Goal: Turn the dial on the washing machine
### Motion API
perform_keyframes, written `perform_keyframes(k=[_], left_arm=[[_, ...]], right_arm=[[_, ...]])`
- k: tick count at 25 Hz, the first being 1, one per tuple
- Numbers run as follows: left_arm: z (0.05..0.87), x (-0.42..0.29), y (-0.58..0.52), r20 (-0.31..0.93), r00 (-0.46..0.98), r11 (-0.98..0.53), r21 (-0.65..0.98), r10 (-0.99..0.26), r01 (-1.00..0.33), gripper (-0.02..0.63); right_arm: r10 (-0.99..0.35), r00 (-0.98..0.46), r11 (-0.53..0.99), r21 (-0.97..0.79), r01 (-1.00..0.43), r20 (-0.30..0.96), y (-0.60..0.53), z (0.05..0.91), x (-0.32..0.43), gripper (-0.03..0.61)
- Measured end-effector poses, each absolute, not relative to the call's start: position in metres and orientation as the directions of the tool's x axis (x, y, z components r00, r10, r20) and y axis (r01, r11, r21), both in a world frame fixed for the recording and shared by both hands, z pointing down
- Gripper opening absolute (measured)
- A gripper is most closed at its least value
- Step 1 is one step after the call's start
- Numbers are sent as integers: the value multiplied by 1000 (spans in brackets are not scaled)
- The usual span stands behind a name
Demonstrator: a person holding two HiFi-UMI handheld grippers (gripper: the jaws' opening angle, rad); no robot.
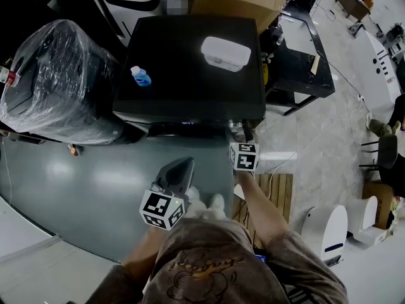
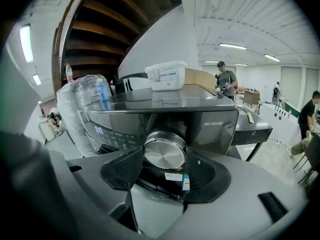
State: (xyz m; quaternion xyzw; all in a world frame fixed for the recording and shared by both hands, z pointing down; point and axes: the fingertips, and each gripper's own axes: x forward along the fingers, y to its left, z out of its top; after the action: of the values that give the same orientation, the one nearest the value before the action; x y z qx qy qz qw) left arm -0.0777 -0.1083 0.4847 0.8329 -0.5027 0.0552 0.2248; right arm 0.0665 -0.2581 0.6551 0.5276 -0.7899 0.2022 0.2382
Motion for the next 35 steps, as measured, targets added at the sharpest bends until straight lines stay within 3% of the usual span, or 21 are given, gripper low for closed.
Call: perform_keyframes(k=[18, 35], left_arm=[[485, -71, -107, 322, 499, -405, 316, -805, -858, -8], [488, -72, -107, 331, 497, -400, 320, -803, -859, -8]], right_arm=[[-743, -447, 241, -424, -873, 498, -258, 658, 72, 261], [-786, -513, 96, -751, -653, 346, -261, 654, 76, 261]])
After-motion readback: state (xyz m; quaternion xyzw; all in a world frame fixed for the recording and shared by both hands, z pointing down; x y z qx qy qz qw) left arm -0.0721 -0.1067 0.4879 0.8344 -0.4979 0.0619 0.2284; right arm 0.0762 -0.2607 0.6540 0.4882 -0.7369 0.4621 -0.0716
